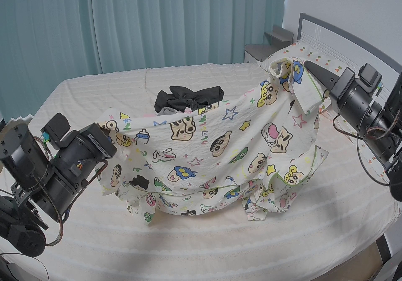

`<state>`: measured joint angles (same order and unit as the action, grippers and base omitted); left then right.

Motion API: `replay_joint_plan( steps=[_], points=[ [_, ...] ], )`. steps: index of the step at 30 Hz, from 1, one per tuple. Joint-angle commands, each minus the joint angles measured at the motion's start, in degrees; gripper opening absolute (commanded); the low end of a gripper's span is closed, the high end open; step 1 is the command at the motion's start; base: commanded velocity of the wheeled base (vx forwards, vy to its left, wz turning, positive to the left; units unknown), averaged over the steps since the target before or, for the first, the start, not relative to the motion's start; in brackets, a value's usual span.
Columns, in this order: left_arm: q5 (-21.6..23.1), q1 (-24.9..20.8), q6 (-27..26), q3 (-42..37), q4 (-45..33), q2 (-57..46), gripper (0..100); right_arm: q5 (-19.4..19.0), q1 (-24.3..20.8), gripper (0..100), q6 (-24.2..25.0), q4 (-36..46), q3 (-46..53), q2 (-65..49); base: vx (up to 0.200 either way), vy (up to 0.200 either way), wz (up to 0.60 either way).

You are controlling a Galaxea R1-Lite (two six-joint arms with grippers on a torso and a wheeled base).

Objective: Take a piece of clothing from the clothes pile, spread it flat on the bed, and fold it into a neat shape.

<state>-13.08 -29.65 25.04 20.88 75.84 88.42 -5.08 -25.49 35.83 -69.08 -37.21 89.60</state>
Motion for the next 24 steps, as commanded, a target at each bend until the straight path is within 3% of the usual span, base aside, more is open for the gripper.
replay_joint_plan(
  steps=[1,7,14,24],
  points=[
    [-0.02,-0.06,0.45,-0.67,0.28,3.16,0,0.69,0.53,0,0.21,-4.39,3.37,5.76,0.0,0.0,0.0],
    [-0.1,-2.78,3.17,-0.67,0.28,4.57,0,2.36,0.09,0,0.03,-15.47,8.47,8.66,-0.067,0.0,0.0],
    [-0.19,-2.78,3.17,-0.76,0.28,4.48,0,2.45,-0.44,0,-0.06,-15.73,8.2,9.1,-0.2,0.0,0.0],
    [-0.19,-2.96,3.35,-1.02,0.28,4.13,0,2.36,-1.67,0,-0.76,-15.55,6.36,5.94,0.0,0.0,0.0]
  ],
)
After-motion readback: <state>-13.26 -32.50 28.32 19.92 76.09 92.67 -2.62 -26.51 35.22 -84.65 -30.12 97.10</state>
